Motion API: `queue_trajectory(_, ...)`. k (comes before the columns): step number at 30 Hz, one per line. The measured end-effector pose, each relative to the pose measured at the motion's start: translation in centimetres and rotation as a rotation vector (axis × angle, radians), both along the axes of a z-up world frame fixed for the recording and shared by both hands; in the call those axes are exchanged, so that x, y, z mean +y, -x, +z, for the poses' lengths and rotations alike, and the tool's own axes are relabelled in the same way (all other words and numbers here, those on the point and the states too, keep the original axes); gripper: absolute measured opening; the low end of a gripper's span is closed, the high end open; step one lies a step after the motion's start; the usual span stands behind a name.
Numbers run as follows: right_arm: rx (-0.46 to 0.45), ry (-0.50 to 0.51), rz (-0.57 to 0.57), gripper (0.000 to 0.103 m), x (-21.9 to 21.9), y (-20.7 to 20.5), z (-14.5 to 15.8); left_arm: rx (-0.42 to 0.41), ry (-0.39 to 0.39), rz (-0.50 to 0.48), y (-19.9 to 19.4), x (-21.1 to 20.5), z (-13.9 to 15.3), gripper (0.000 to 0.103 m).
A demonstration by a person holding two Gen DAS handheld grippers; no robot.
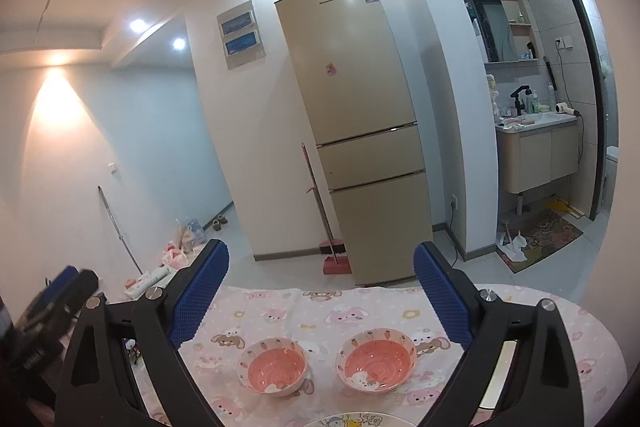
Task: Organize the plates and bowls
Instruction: 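Raise both grippers and move them over a pink strawberry-rim bowl, then close both grippers on the rim of the pink bowl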
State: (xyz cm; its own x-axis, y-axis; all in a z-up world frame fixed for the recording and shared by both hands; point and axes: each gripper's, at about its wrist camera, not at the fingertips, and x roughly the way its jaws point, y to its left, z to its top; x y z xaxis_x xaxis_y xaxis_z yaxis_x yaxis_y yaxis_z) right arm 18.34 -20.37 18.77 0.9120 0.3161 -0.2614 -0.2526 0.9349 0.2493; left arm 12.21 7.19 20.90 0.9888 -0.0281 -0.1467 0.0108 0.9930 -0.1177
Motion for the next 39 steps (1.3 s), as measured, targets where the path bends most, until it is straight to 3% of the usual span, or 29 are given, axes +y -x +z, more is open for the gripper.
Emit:
queue_trajectory(7,0.030,0.051,0.040,0.094,2.5,-0.6,-1.0,0.058,-0.022,0.015,-1.8,1.5,-0.2,0.103)
queue_trajectory(10,0.063,0.077,0.050,0.094,3.7,-1.6,-1.8,0.114,0.006,0.015,-3.3,2.7,-0.8,0.103)
queue_trajectory(16,0.185,0.105,0.088,0.094,6.0,-4.4,-4.5,0.227,0.099,-0.033,-6.6,4.9,-2.4,0.103)
queue_trajectory(22,0.318,0.129,0.170,0.094,8.4,-7.1,-7.9,0.298,0.090,-0.046,-9.1,5.5,-3.8,0.103)
queue_trajectory(28,0.522,0.049,0.241,0.091,8.7,-10.9,-12.2,0.409,0.044,-0.053,-13.7,5.4,-7.2,0.103)
queue_trajectory(35,0.683,0.068,0.254,0.081,9.9,-13.5,-16.8,0.661,0.156,-0.111,-19.5,6.7,-13.8,0.085)
queue_trajectory(39,0.726,0.108,0.241,0.073,10.5,-14.3,-18.4,0.764,0.142,-0.144,-20.9,5.8,-16.5,0.073)
